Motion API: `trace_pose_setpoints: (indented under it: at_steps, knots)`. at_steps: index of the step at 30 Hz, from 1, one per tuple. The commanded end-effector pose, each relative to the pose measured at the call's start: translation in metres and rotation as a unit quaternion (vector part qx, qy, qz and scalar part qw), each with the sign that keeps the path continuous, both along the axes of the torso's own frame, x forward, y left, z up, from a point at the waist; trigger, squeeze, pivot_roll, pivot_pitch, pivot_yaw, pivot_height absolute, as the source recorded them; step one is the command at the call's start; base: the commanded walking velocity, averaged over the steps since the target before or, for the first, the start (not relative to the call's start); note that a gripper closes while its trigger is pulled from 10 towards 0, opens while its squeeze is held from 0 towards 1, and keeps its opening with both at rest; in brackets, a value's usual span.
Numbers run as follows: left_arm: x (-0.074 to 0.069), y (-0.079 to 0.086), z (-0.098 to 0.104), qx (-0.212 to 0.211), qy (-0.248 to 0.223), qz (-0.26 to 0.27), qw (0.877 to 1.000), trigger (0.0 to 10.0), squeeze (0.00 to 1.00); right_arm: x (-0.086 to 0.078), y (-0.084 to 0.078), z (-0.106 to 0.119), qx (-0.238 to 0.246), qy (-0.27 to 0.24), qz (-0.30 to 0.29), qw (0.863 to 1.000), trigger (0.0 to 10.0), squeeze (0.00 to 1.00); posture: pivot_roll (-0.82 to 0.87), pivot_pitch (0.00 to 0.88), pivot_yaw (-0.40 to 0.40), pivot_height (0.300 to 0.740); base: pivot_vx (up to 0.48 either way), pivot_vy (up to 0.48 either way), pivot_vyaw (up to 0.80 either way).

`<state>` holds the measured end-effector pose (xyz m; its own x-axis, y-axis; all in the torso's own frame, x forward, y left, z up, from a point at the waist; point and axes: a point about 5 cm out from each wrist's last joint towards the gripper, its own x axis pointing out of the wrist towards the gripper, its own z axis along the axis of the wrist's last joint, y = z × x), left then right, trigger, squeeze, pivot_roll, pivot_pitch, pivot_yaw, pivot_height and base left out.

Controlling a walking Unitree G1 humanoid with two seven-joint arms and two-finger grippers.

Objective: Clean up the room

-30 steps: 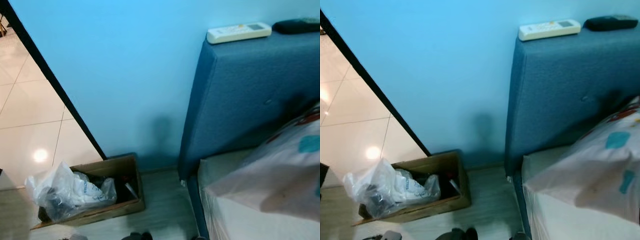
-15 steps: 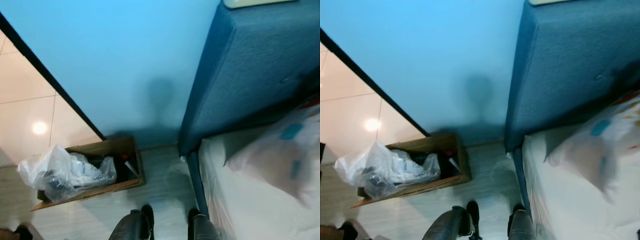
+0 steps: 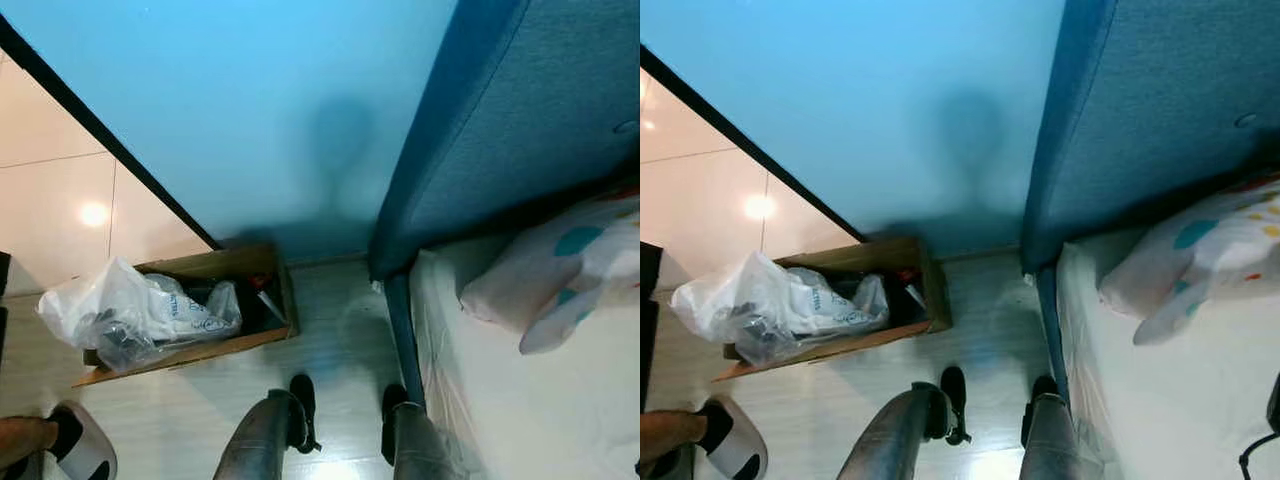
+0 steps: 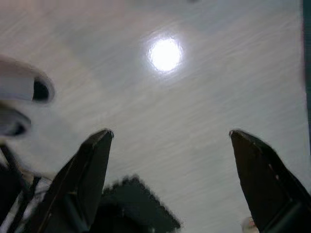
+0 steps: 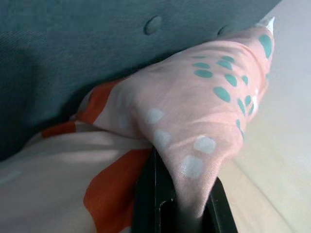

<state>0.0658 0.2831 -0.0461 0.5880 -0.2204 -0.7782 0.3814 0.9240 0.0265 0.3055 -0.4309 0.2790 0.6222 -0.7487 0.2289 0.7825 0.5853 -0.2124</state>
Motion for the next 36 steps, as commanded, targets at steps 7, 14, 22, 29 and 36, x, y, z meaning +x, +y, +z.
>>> trace_pose_setpoints:
  at_steps: [7, 14, 22, 29, 36]
  knots:
    - [-0.017, -0.011, -0.014, -0.014, 0.047, 0.018, 0.999, 10.0, 0.00, -0.006, -0.002, -0.024, 0.009, 0.012, 0.030, 0.999, 10.0, 0.00, 0.20, 0.550, 0.079, 0.740, 0.000, 0.000, 0.00]
    - [-0.019, -0.008, -0.022, 0.004, 0.077, 0.029, 0.997, 10.0, 0.00, -0.036, -0.018, -0.076, 0.036, 0.079, -0.028, 0.996, 10.0, 0.00, 0.18, 0.484, 0.064, 0.740, 0.000, 0.000, 0.00]
    - [0.001, -0.018, -0.032, 0.006, 0.078, 0.037, 0.996, 10.0, 0.00, -0.052, -0.028, -0.093, 0.039, 0.161, -0.061, 0.984, 10.0, 1.00, 0.14, 0.424, 0.044, 0.740, 0.000, 0.000, 0.00]
    - [0.033, -0.045, -0.042, -0.008, 0.069, 0.045, 0.997, 10.0, 0.00, -0.065, -0.038, -0.098, 0.058, 0.213, -0.088, 0.971, 10.0, 1.00, 0.08, 0.324, 0.017, 0.740, 0.000, 0.000, 0.00]
    - [0.054, -0.053, -0.046, 0.003, 0.076, 0.067, 0.995, 10.0, 0.00, -0.062, -0.036, -0.093, 0.059, 0.311, -0.050, 0.947, 10.0, 1.00, 0.04, 0.200, 0.012, 0.740, 0.000, 0.000, 0.00]
